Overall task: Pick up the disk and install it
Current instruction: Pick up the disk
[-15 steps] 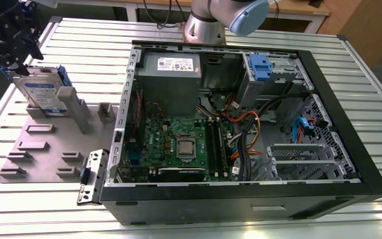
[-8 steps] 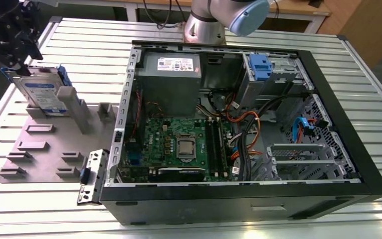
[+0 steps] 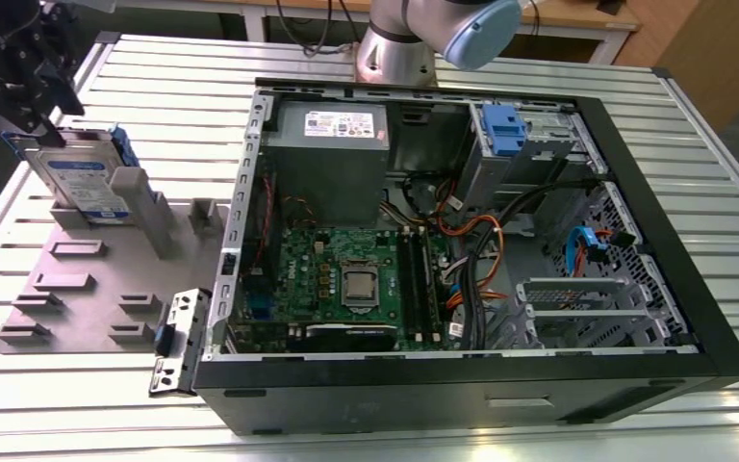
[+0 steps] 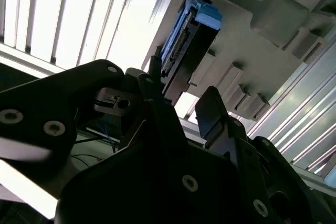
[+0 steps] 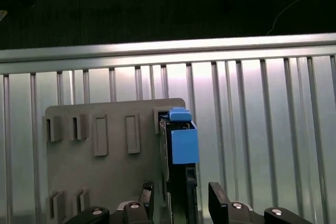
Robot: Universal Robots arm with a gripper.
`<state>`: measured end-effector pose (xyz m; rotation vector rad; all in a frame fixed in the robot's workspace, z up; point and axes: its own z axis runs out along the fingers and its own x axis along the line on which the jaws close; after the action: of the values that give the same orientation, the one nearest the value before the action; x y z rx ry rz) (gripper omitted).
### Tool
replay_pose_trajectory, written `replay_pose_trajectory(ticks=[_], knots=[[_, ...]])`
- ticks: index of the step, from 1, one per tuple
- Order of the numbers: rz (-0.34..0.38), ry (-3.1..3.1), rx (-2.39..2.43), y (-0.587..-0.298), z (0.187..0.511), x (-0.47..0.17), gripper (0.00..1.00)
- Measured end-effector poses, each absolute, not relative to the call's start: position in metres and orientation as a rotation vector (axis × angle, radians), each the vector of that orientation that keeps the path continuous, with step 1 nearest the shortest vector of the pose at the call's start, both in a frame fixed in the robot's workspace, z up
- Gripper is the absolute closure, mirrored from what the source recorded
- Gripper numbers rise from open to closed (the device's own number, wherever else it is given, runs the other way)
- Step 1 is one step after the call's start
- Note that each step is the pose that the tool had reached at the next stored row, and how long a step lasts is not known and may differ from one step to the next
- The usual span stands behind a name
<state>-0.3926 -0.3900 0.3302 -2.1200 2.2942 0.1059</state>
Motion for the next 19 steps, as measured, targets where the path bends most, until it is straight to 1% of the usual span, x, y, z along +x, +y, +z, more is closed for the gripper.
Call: replay_pose_trajectory(ticks=[9,19], knots=[[0.130,2.191,-2.209,-0.390,0.318,-0.394,0.47],[0.138,2.132,-2.263,-0.390,0.305,-0.394,0.47]])
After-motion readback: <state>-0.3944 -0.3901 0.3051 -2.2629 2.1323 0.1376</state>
